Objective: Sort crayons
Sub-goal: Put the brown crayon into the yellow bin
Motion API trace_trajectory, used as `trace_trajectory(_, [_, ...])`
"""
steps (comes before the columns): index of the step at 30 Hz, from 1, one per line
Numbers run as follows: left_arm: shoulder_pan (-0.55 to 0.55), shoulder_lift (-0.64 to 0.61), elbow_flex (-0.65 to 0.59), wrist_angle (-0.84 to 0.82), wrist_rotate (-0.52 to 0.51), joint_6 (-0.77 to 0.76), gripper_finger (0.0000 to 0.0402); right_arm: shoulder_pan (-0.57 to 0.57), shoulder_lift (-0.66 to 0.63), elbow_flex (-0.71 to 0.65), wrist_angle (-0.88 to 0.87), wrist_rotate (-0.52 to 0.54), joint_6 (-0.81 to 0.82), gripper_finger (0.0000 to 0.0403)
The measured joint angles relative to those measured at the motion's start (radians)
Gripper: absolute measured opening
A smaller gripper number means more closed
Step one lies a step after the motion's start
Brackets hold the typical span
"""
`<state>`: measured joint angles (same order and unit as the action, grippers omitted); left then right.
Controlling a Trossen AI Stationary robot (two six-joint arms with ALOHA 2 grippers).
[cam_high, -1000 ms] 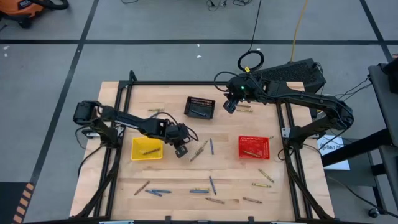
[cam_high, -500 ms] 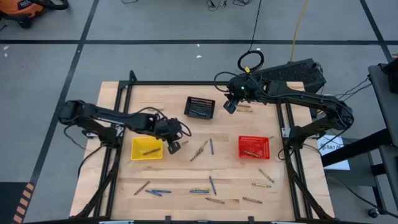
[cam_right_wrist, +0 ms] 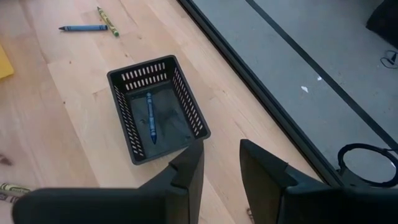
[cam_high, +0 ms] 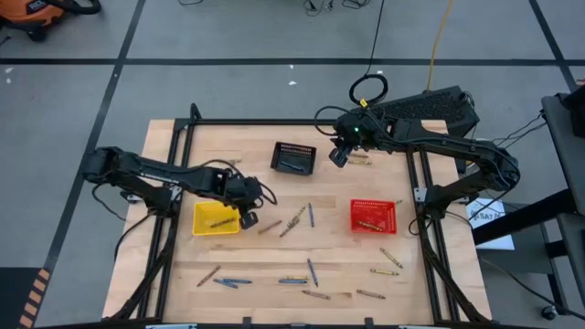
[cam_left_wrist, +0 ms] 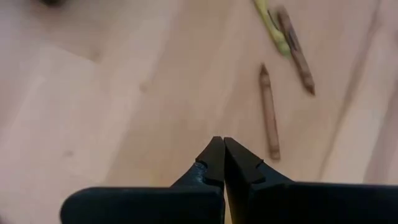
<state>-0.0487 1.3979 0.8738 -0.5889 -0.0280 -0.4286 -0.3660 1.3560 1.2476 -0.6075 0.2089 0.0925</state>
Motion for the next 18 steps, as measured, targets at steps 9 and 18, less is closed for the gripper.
trace_trajectory(9, [-0.027, 0.166, 0.004, 0.177, 0.179, 0.046, 0.0050, 0.000, 0.000, 0.000, 0.000, 0.001, 0.000, 0.0091])
trace_trajectory(18, [-0.030, 0.185, 0.022, 0.189, 0.175, -0.073, 0.0084, 0.000, 0.000, 0.000, -0.005, 0.002, 0.000, 0.0091])
